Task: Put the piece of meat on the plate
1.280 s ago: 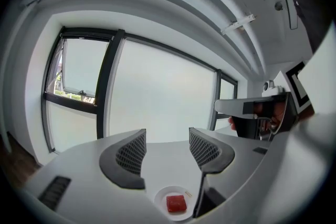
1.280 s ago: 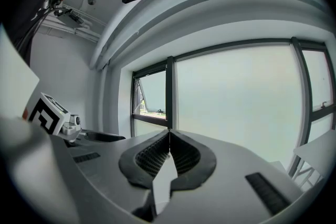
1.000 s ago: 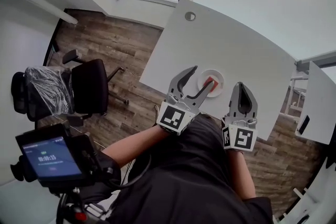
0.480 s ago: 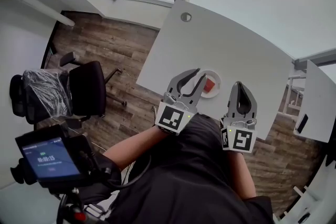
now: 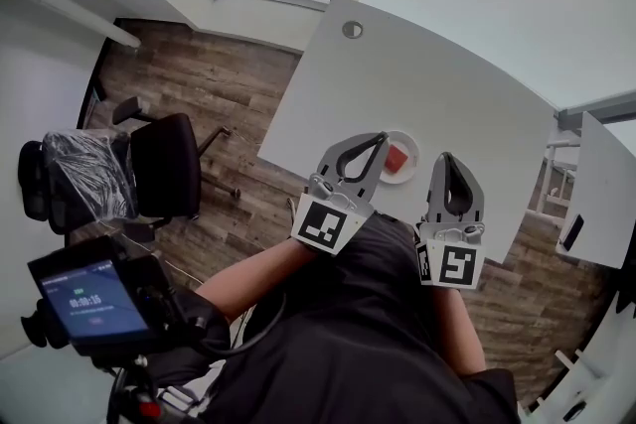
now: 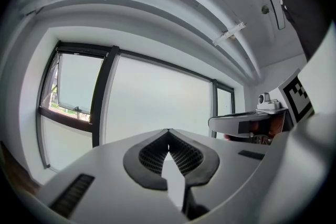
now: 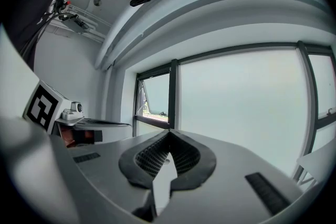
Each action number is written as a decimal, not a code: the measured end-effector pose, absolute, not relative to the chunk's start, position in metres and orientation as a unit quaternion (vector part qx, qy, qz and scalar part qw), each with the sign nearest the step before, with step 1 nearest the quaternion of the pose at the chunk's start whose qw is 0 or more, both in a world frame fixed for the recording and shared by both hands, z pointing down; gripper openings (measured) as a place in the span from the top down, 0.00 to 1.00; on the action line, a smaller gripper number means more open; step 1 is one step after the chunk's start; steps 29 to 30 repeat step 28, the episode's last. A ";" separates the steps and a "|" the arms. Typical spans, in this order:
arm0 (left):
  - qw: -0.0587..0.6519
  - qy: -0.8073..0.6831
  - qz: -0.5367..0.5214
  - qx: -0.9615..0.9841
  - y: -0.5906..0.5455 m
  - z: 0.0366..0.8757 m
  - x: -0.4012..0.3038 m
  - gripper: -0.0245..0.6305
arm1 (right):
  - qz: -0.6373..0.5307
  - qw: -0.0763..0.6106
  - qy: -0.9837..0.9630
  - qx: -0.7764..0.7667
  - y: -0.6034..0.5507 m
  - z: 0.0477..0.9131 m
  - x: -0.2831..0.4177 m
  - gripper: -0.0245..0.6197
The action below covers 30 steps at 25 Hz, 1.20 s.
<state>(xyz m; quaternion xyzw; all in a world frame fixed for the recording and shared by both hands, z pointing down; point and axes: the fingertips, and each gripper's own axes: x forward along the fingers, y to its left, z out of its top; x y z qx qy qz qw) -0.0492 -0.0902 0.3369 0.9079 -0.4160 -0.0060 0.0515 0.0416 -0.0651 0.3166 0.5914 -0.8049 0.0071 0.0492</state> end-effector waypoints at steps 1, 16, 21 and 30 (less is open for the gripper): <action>0.050 -0.417 -0.006 0.908 -0.091 0.336 -0.050 0.96 | 0.005 0.051 -0.807 0.589 -0.065 0.316 0.039 0.95; 0.025 -0.428 -0.023 0.903 -0.087 0.323 -0.056 0.96 | -0.001 0.052 -0.811 0.583 -0.063 0.317 0.036 0.95; 0.032 -0.432 -0.023 0.901 -0.089 0.324 -0.057 0.96 | -0.003 0.050 -0.807 0.588 -0.062 0.316 0.040 0.95; 0.040 -0.425 -0.029 0.904 -0.088 0.325 -0.053 0.96 | -0.005 0.051 -0.805 0.592 -0.058 0.315 0.044 0.95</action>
